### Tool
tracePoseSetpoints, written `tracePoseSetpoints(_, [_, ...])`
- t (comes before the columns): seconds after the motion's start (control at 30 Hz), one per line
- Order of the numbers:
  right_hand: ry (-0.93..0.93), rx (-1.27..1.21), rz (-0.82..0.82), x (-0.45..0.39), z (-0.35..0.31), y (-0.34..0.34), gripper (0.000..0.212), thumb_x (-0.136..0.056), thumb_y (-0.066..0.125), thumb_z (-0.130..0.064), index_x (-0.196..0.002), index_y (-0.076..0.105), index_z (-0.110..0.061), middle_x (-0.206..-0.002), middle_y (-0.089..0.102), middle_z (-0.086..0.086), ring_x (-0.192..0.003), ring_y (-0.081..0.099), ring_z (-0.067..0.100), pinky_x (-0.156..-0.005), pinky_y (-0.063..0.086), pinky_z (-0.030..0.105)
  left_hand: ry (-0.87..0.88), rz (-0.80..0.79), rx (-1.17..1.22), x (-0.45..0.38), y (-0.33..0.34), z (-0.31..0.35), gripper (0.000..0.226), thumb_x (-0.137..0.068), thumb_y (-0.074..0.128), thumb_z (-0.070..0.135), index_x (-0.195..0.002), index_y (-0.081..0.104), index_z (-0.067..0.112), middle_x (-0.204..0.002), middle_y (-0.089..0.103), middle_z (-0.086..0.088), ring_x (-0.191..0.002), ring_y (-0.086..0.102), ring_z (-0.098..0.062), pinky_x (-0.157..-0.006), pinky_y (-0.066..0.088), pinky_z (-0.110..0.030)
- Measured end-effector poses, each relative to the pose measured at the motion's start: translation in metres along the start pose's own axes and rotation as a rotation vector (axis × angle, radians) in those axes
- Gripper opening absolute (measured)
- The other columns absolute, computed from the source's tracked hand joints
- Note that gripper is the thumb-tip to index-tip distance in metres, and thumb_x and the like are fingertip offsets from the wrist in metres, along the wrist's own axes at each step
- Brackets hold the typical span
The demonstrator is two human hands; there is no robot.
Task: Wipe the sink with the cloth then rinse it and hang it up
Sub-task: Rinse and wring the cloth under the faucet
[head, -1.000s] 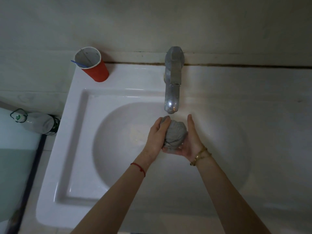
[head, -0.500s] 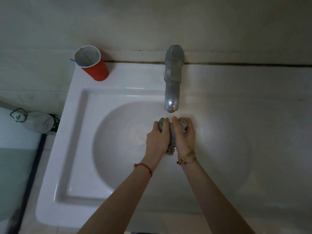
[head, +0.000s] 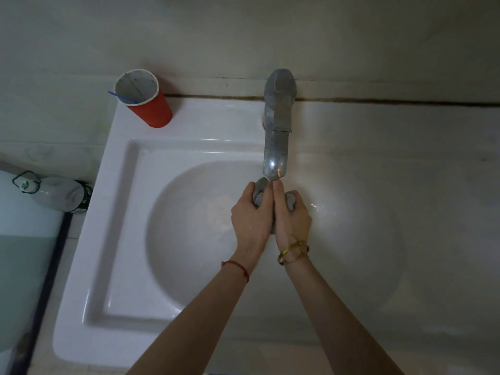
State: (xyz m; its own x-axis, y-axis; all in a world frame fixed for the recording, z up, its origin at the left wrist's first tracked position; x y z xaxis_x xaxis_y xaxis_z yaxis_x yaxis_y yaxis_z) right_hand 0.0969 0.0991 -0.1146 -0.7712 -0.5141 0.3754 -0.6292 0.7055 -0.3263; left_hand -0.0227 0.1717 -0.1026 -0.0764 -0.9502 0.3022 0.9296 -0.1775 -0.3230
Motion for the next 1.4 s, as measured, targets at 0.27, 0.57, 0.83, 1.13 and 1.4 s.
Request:
tracePoseSetpoints(0.27, [0.062,-0.005,-0.008,0.002,0.005,0.009,0.059,-0.09,0.046,-0.062,-0.05,0.051,-0.019,-0.05,0.057,-0.005,-0.046,0.053,0.003,-0.046,0.04,0.016,-0.099,-0.004,0.157,0.0,0.002,-0.009,0.039,-0.091,0.065,0.029,-0.068,0.055,-0.001,-0.056,0.054,-0.001,-0.055,0.05,-0.007,-0.056,0.046,-0.023])
tracePoseSetpoints(0.57, [-0.045,-0.143,-0.016,-0.002,0.005,0.013,0.065,-0.089,0.051,-0.001,-0.031,0.037,-0.026,-0.033,0.033,-0.014,-0.037,0.031,0.002,-0.041,0.028,0.015,-0.121,-0.066,0.165,-0.003,0.006,-0.02,0.032,-0.086,0.055,0.004,-0.057,0.041,0.009,-0.054,0.036,-0.003,-0.057,0.035,-0.015,-0.056,0.031,-0.028])
tracePoseSetpoints(0.83, [-0.206,-0.001,-0.126,-0.009,-0.004,0.013,0.016,-0.089,0.048,-0.026,-0.087,0.055,-0.012,-0.062,0.056,-0.004,-0.053,0.054,0.003,-0.05,0.048,0.025,-0.024,-0.16,-0.039,-0.007,0.008,-0.014,0.01,-0.095,0.051,0.017,-0.09,0.058,0.012,-0.068,0.061,0.002,-0.059,0.058,-0.007,-0.057,0.055,-0.028])
tracePoseSetpoints(1.13, [0.072,-0.05,-0.069,-0.009,0.011,0.008,0.049,-0.087,0.054,-0.062,-0.074,0.058,-0.015,-0.068,0.065,-0.002,-0.064,0.063,0.013,-0.06,0.054,0.031,0.125,-0.061,-0.171,-0.004,0.004,0.003,0.034,-0.1,0.046,0.045,-0.079,0.051,0.02,-0.07,0.06,0.0,-0.065,0.062,-0.017,-0.064,0.057,-0.047])
tracePoseSetpoints(1.4, [0.018,-0.185,0.083,-0.009,-0.009,0.007,0.058,-0.092,0.059,-0.041,-0.042,0.035,-0.025,-0.038,0.04,-0.012,-0.042,0.039,0.004,-0.046,0.037,0.021,0.092,-0.059,0.061,-0.012,0.006,0.015,0.024,-0.099,0.058,0.031,-0.084,0.058,0.011,-0.07,0.062,-0.007,-0.061,0.054,-0.006,-0.062,0.052,-0.033])
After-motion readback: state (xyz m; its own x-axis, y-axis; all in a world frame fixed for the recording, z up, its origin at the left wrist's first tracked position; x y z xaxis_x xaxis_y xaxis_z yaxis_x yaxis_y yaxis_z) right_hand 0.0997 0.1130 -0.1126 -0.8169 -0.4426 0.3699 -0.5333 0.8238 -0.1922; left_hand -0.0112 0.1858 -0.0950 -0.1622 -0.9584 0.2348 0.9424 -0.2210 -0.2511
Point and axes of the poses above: each hand's wrist, its own x-axis away from the middle knuckle, its own y-axis out of the palm, z = x × y, the point moved 10 cm from there along -x, towards the middle knuckle
